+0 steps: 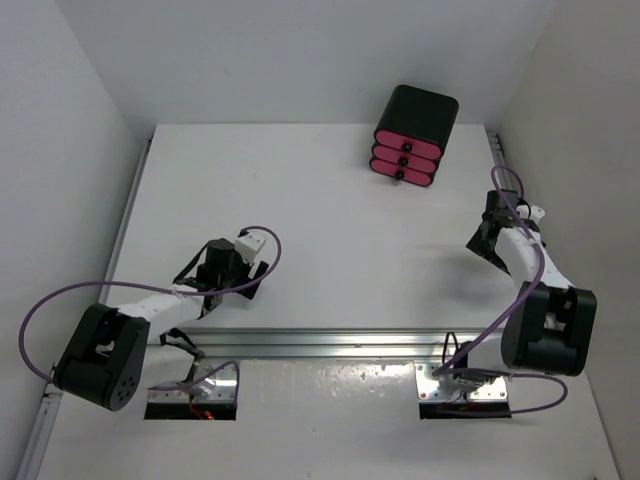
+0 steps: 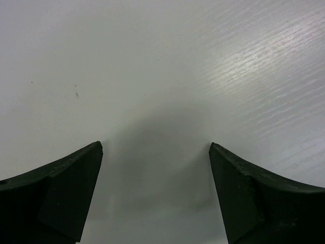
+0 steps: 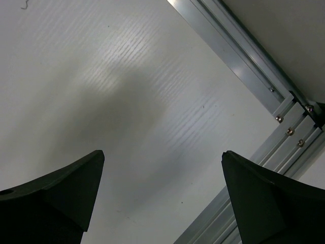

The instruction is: Organize the makeup

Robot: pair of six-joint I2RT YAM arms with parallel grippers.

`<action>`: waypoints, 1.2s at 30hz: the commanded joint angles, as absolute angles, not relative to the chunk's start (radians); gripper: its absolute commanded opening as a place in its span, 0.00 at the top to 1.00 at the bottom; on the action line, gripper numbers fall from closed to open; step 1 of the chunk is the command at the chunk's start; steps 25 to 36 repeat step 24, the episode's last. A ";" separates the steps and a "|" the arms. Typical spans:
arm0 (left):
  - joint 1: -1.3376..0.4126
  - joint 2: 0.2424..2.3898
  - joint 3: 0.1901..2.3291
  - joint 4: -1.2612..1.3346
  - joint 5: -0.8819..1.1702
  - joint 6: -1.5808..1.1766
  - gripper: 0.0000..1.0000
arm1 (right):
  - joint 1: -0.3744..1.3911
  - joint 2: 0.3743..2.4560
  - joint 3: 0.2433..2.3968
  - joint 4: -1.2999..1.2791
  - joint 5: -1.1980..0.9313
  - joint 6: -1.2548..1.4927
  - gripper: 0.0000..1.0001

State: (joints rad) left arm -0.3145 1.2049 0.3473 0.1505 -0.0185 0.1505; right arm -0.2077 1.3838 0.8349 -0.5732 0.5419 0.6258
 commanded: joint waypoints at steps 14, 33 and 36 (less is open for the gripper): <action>-0.310 1.258 0.356 0.212 -0.021 0.130 0.06 | -0.210 1.483 0.963 -0.684 0.522 0.712 0.01; -0.310 1.258 0.356 0.212 -0.021 0.130 0.06 | -0.210 1.457 0.946 -0.676 0.549 0.739 0.01; -0.310 1.258 0.356 0.212 -0.021 0.130 0.06 | -0.210 1.457 0.946 -0.676 0.549 0.739 0.01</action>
